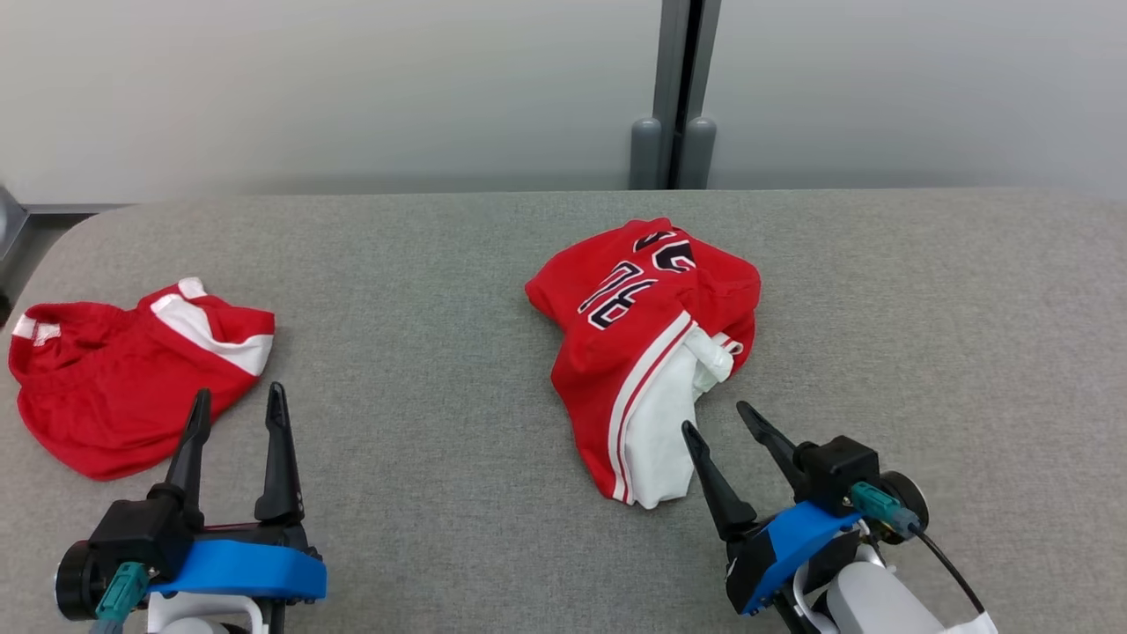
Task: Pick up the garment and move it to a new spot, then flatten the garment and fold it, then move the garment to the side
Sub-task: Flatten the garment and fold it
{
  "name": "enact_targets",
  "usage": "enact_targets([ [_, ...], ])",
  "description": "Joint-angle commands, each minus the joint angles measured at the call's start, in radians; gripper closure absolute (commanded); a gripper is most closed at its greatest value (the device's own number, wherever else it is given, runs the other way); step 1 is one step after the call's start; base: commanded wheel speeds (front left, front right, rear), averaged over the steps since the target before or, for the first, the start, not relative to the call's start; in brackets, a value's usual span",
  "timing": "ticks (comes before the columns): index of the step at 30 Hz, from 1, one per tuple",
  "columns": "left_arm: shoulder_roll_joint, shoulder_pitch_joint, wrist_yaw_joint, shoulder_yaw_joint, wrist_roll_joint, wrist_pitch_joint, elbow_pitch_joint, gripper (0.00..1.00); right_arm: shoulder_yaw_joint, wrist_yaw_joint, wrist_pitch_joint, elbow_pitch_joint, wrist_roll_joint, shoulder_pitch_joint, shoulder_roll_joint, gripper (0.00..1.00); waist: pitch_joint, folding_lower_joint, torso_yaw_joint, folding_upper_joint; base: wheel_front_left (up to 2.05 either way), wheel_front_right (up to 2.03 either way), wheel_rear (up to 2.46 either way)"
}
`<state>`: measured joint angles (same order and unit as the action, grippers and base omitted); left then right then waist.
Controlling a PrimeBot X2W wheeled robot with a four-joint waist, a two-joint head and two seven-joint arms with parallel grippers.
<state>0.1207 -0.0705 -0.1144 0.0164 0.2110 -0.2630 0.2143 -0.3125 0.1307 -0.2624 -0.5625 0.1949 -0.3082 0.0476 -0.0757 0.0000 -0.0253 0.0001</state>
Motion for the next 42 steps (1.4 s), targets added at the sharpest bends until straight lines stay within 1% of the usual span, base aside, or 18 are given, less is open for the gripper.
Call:
enact_targets([
  [1, -0.003, -0.021, -0.004, -0.007, -0.004, -0.003, 0.002, 0.0, -0.009, 0.0, -0.004, -0.048, 0.012, -0.034, 0.005, 0.0, -0.016, 0.0, -0.018, -0.0001, 0.0, 0.0, 0.0],
  [7, -0.004, -0.047, -0.011, -0.015, -0.001, -0.003, 0.018, 0.0, -0.058, 0.0, -0.004, -0.206, 0.044, -0.101, 0.005, 0.0, -0.045, 0.0, -0.06, -0.0001, 0.0, 0.0, 0.0],
  [12, -0.005, -0.068, -0.015, -0.029, 0.0, -0.003, 0.03, 0.0, -0.094, 0.0, -0.004, -0.313, 0.078, -0.14, 0.005, 0.0, -0.056, 0.0, -0.09, -0.0001, 0.0, 0.0, 0.0],
  [16, -0.003, -0.08, -0.017, -0.042, 0.0, -0.003, 0.039, 0.0, -0.12, 0.0, -0.004, -0.372, 0.12, -0.159, 0.005, 0.0, -0.06, 0.0, -0.104, -0.0001, 0.0, 0.0, 0.0],
  [17, -0.002, -0.081, -0.017, -0.042, 0.002, -0.003, 0.04, 0.0, -0.128, 0.0, -0.004, -0.38, 0.133, -0.161, 0.005, 0.18, -0.061, 0.0, -0.105, -0.0001, 0.0, 0.0, 0.0],
  [18, -0.001, -0.08, -0.017, -0.041, 0.004, -0.003, 0.042, 0.0, -0.136, 0.0, -0.004, -0.383, 0.14, -0.164, 0.005, 0.76, -0.061, 0.0, -0.104, -0.0001, 0.0, 0.0, 0.0],
  [19, 0.0, -0.08, -0.017, -0.039, 0.004, -0.003, 0.043, 0.0, -0.144, 0.0, -0.004, -0.385, 0.153, -0.168, 0.005, 1.0, -0.062, 0.0, -0.103, -0.0001, 0.0, 0.0, 0.0],
  [21, 0.003, -0.078, -0.018, -0.034, 0.007, -0.003, 0.043, 0.0, -0.138, 0.0, -0.004, -0.378, 0.166, -0.182, 0.005, 1.0, -0.064, 0.0, -0.095, -0.0001, 0.0, 0.0, 0.0],
  [23, 0.004, -0.076, -0.016, -0.027, 0.006, -0.003, 0.041, 0.0, -0.105, 0.0, -0.004, -0.359, 0.157, -0.195, 0.005, 1.0, -0.065, 0.0, -0.085, -0.0001, 0.0, 0.0, 0.0],
  [26, 0.004, -0.071, -0.016, -0.02, 0.005, -0.003, 0.037, 0.0, -0.041, 0.0, -0.004, -0.332, 0.118, -0.187, 0.005, 1.0, -0.063, 0.0, -0.066, -0.0001, 0.0, 0.0, 0.0],
  [31, -0.003, -0.062, -0.017, -0.014, 0.005, -0.003, 0.039, 0.0, 0.099, 0.0, -0.004, -0.259, 0.047, -0.143, 0.02, 1.0, -0.054, 0.0, -0.033, -0.0001, 0.0, 0.0, 0.0],
  [32, -0.003, -0.062, -0.017, -0.014, 0.005, -0.003, 0.039, 0.0, 0.099, 0.0, -0.004, -0.259, 0.047, -0.143, 0.02, 1.0, -0.054, 0.0, -0.033, -0.0001, 0.0, 0.0, 0.0],
  [36, -0.008, -0.053, -0.017, -0.015, 0.005, -0.003, 0.038, 0.0, 0.199, 0.0, -0.004, -0.176, 0.006, -0.103, 0.044, 1.0, -0.046, 0.0, -0.006, -0.0001, 0.0, 0.0, 0.0],
  [42, -0.011, -0.041, -0.017, -0.017, 0.006, -0.003, 0.039, 0.0, 0.361, 0.0, -0.004, -0.053, -0.04, -0.041, 0.1, 1.0, -0.037, 0.0, 0.025, -0.0001, 0.0, 0.0, 0.0],
])
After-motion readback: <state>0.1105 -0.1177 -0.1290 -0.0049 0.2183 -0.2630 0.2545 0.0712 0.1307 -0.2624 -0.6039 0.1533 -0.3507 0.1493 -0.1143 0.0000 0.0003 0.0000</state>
